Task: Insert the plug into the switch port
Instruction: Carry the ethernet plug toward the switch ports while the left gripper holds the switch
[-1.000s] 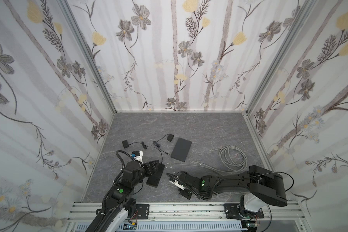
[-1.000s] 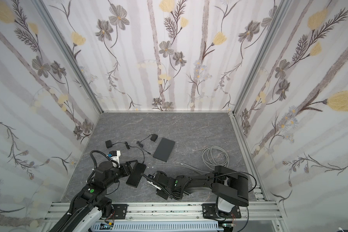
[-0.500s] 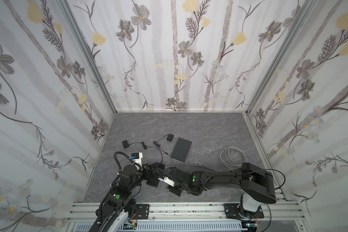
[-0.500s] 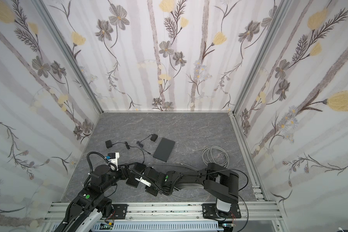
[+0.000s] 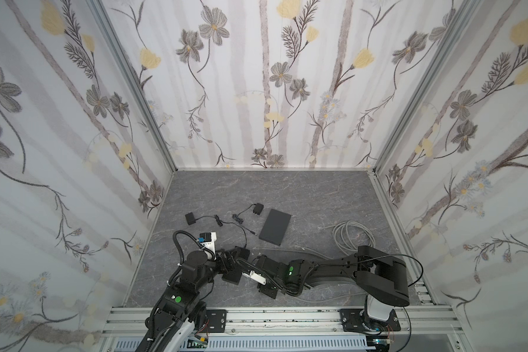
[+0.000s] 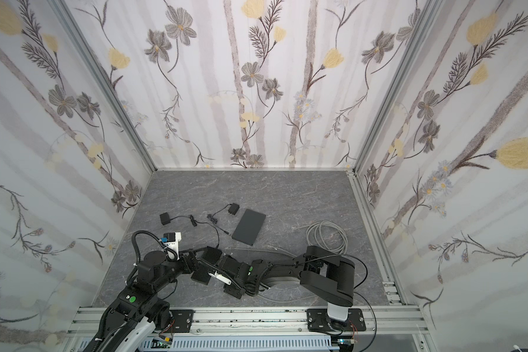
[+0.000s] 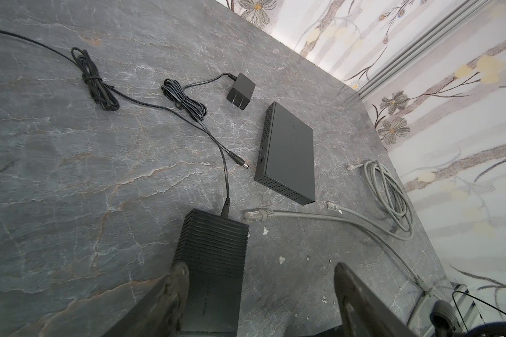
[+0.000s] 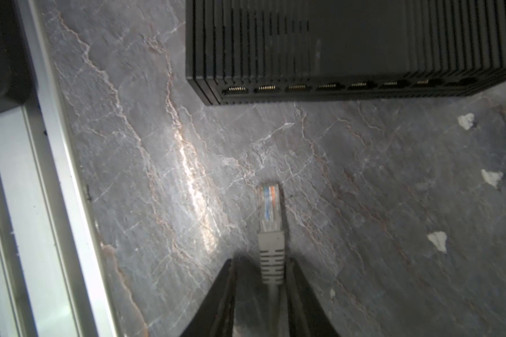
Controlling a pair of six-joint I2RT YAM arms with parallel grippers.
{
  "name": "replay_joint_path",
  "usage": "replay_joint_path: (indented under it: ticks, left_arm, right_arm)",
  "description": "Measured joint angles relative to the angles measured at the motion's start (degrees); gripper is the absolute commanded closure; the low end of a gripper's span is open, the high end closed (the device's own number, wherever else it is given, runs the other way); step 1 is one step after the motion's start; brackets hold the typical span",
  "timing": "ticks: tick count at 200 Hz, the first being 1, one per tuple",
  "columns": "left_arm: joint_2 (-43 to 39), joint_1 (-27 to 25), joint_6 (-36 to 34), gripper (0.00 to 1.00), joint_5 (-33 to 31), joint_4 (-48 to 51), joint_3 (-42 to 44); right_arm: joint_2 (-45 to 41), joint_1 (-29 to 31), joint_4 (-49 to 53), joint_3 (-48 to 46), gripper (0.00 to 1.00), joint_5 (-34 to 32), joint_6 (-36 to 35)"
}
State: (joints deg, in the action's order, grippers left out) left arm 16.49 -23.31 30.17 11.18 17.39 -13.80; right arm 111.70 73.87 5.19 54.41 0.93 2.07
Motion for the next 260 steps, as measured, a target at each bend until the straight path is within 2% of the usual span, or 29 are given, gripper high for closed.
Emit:
replay_joint_path:
  ticks: [69,115,134,158,193,222,260]
  left_arm:
    - [-1.99,-0.02,-0.04,0.2,-0.31,0.46,0.04]
    - [-0.76,-0.02,1.62,0.23,-1.09,-0.04,1.2]
    - [2.89,0.0,4.87,0.28,-1.07,-1.95,4.39]
    - [12.83,0.09,9.25,0.38,-1.09,-3.72,7.02]
    - [25.94,0.17,11.69,0.39,-1.77,-9.35,4.9]
    - [30.49,0.37,11.87,0.39,-1.99,-12.41,3.56]
    - [31.5,0.44,11.82,0.39,-1.97,-13.46,3.3]
  right_arm:
    - [0.55,0.0,-1.18,0.07,0.92,-0.02,-0.52]
    - [-1.73,-0.13,-2.47,-2.54,0.97,-0.07,-0.66]
    - [-3.72,-0.48,-2.95,-3.67,0.98,-0.28,-0.87]
    - [-5.42,-0.81,-4.37,-4.66,0.99,-0.55,-0.87]
    - [-4.55,-0.9,-5.81,-3.5,1.0,-0.83,-0.57]
    - [-3.8,-0.92,-6.19,-2.86,1.0,-0.66,1.09]
    - [-2.23,-1.11,-6.43,-1.79,1.0,-0.68,1.99]
